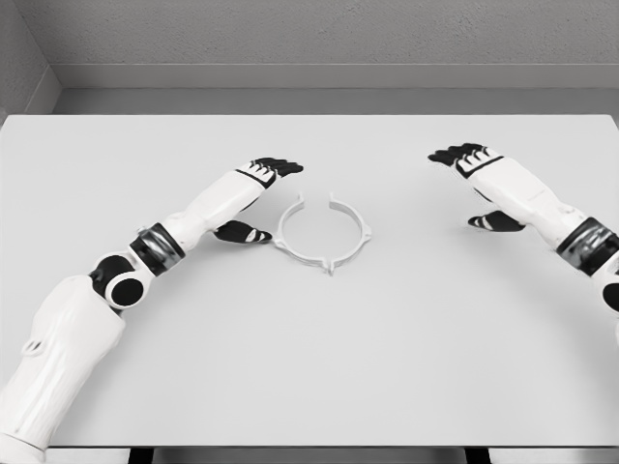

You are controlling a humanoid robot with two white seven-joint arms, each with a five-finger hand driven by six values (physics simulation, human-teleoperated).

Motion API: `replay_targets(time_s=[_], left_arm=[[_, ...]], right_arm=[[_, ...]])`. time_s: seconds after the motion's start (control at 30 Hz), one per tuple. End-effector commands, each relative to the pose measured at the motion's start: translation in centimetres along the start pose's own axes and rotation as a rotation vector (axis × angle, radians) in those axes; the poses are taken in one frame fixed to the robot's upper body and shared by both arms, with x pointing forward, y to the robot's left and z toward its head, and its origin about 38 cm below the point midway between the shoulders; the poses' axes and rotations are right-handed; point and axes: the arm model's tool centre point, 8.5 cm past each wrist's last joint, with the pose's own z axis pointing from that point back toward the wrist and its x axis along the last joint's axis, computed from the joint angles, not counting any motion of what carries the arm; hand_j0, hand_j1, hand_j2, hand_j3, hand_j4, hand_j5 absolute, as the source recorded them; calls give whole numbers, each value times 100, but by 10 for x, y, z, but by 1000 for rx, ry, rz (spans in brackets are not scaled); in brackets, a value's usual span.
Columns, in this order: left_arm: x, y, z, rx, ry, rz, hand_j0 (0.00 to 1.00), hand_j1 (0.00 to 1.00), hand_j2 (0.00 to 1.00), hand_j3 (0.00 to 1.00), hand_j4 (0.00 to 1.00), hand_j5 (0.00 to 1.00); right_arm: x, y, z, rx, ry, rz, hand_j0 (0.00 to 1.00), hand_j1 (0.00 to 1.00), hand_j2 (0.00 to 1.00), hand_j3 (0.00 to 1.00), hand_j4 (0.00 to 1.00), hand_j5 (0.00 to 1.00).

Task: Assemble PVC drainage pipe clamps

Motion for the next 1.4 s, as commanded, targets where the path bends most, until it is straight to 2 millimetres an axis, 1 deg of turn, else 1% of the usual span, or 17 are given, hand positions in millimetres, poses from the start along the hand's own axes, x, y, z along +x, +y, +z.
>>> replay_targets(time_s=[0.0,0.03,0.07,0.13,0.23,0.37,0.5,0.6,0.67,0.73,1.37], left_arm=[[1,0,-1,6,-2,7,100,100,100,100,100,100],[1,0,-1,6,-2,7,100,100,100,100,100,100],[1,0,-1,6,-2,7,100,100,100,100,100,100],[4,-2,-4,8,-8,12,100,100,100,100,100,100],[7,-4,-7,5,-14,9,100,100,100,100,100,100],[8,-5,-8,2,-16,5,100,100,100,100,100,100],[11,-6,-11,6,-22,9,100,100,100,100,100,100],[12,-9,-13,2,-25,8,100,100,100,100,100,100],[13,-9,-13,4,-25,8,100,100,100,100,100,100],[13,-8,-14,5,-26,8,100,100,100,100,100,100],[18,-11,-20,12,-36,16,100,100,100,100,100,100]], right_arm=[[-25,-30,22,-88,84,15,100,100,100,100,100,100],[-30,-31,27,-94,101,11,100,100,100,100,100,100],[-30,-26,30,-83,106,4,100,100,100,100,100,100],[-29,-23,29,-74,104,3,100,100,100,100,100,100],[-26,-25,27,-77,93,8,100,100,100,100,100,100],[-24,-22,25,-67,85,5,100,100,100,100,100,100],[-27,-21,25,-58,92,1,100,100,100,100,100,100],[-29,-13,25,87,98,-4,100,100,100,100,100,100],[-37,-18,36,90,124,5,100,100,100,100,100,100],[-38,-17,37,92,126,5,100,100,100,100,100,100],[-37,-17,37,90,125,5,100,100,100,100,100,100]])
